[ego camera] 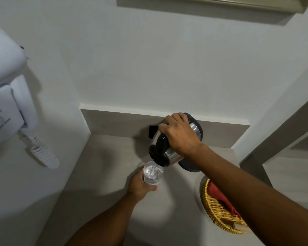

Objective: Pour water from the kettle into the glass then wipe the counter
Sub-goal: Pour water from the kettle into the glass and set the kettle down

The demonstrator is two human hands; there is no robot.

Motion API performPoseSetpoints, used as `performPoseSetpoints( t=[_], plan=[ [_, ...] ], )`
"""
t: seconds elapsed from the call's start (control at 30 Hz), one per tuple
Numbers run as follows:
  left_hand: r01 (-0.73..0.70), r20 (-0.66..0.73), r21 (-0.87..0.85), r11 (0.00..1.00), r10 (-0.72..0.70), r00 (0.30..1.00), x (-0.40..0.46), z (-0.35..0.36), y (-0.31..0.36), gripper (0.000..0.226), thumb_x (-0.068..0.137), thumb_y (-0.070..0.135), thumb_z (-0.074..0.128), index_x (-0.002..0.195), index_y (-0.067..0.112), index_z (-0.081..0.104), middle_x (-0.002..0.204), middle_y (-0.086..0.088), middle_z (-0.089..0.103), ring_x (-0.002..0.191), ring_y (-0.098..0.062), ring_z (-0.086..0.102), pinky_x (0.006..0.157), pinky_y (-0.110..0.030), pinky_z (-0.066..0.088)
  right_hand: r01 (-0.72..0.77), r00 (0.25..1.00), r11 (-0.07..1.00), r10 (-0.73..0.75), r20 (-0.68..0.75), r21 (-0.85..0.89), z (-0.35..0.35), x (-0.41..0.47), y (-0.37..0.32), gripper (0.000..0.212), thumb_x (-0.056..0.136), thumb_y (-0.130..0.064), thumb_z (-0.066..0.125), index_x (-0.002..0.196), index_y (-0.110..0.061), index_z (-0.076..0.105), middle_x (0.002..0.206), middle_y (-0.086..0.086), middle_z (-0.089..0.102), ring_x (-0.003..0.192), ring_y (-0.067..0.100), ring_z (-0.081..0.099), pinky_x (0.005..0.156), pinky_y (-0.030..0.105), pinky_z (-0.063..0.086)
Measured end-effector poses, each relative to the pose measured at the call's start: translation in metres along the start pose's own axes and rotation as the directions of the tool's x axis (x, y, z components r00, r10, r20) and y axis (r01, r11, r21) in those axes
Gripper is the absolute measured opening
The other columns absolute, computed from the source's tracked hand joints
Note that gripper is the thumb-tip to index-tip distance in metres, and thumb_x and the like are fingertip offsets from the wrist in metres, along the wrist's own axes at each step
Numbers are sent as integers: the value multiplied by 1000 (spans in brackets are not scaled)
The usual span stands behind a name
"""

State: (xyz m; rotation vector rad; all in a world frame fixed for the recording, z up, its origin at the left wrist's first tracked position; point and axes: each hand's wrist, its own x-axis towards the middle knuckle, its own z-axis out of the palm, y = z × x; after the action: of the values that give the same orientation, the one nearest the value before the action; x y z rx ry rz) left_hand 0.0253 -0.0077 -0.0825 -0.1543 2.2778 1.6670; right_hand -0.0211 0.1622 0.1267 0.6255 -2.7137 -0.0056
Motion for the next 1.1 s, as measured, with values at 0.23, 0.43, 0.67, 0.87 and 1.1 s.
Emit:
performPoseSetpoints(
  t=[0.23,0.43,0.67,0.87,1.1],
  plan=[
    [8,11,-79,997,-7,1000,2,1,-4,86,49,-15,93,126,9,62,117,-12,74,103,-23,70,93,-36,58,-79,997,997,79,12,21,14,-10,7,11,79,-13,66,88,-19,61,90,3,55,90,24,45,88,38,29],
    [-62,-26,-72,995,60,998,8,6,-12,93,44,-14,95,126,14,62,114,-9,75,98,-21,70,75,-18,59,-295,951,925,308,-20,238,24,-31,35,21,68,-9,71,78,-21,58,79,-4,47,82,19,43,78,35,30],
    [-111,-42,-60,992,109,993,13,11,-22,97,40,-15,96,124,19,64,96,5,81,83,8,71,71,-6,54,-691,569,412,817,96,594,47,-76,99,28,68,15,56,66,-14,54,66,2,57,65,19,52,56,27,42],
    [-73,-63,-54,996,70,996,13,9,-23,88,36,-12,98,108,28,68,91,16,80,79,6,71,73,-10,56,-712,363,134,911,198,690,73,-92,126,32,77,12,54,71,-20,55,70,2,58,68,18,53,58,24,44],
    [-58,-66,-16,998,57,996,17,11,-28,82,40,-15,96,105,25,67,87,9,81,79,2,73,69,-11,56,-699,217,-79,924,315,711,99,-104,132,35,84,8,54,78,-26,57,78,2,61,75,20,59,76,38,53]
  ],
)
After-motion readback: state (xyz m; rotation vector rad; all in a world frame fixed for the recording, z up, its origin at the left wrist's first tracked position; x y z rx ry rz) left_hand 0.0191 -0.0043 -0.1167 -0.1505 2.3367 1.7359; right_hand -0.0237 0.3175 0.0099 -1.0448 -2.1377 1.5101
